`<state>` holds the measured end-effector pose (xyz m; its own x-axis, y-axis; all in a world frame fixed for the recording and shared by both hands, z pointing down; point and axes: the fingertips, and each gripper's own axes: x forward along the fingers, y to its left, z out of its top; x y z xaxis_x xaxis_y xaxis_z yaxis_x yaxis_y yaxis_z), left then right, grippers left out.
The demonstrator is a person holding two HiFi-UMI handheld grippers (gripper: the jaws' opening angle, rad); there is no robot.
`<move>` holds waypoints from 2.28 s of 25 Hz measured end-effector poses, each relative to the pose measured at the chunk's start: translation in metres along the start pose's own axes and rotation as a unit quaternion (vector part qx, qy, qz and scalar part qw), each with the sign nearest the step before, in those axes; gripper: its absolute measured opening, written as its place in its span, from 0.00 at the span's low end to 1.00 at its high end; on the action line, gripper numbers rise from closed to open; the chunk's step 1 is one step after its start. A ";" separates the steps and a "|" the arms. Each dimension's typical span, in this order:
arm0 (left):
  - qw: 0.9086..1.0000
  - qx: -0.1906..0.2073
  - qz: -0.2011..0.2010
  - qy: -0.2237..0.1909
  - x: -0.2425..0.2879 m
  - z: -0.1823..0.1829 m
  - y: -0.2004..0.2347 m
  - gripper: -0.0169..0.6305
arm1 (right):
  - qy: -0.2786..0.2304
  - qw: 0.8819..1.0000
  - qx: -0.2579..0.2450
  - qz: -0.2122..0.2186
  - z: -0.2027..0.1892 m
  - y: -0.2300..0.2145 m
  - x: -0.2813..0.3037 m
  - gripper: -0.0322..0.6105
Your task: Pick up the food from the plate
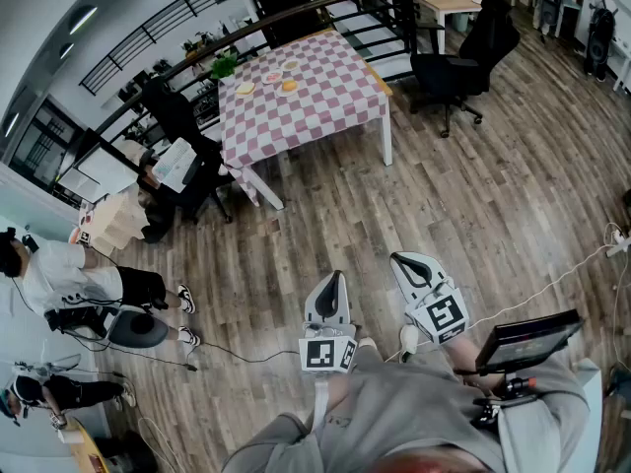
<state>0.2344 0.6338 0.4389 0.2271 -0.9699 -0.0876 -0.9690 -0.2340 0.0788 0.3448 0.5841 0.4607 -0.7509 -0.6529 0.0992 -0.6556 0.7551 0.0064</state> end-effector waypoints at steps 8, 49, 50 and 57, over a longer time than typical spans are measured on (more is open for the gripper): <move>0.999 0.004 -0.049 -0.009 -0.014 0.007 0.051 0.04 | 0.015 0.999 0.013 -0.030 -0.013 0.062 0.030 0.07; 0.999 -0.008 0.000 0.032 0.236 -0.045 0.226 0.04 | 0.072 0.995 0.060 0.021 -0.039 -0.084 0.324 0.08; 0.999 -0.001 -0.002 0.038 0.245 -0.048 0.239 0.04 | 0.077 0.995 0.061 0.020 -0.039 -0.085 0.341 0.08; 0.998 -0.015 -0.018 0.054 0.300 -0.052 0.348 0.04 | 0.100 0.993 0.058 0.006 -0.024 -0.086 0.443 0.08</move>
<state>-0.0294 0.2578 0.4916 0.2732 -0.9618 0.0173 -0.9568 -0.2699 0.1080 0.0700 0.2312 0.5284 -0.7361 -0.6093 0.2950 -0.6595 0.7437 -0.1095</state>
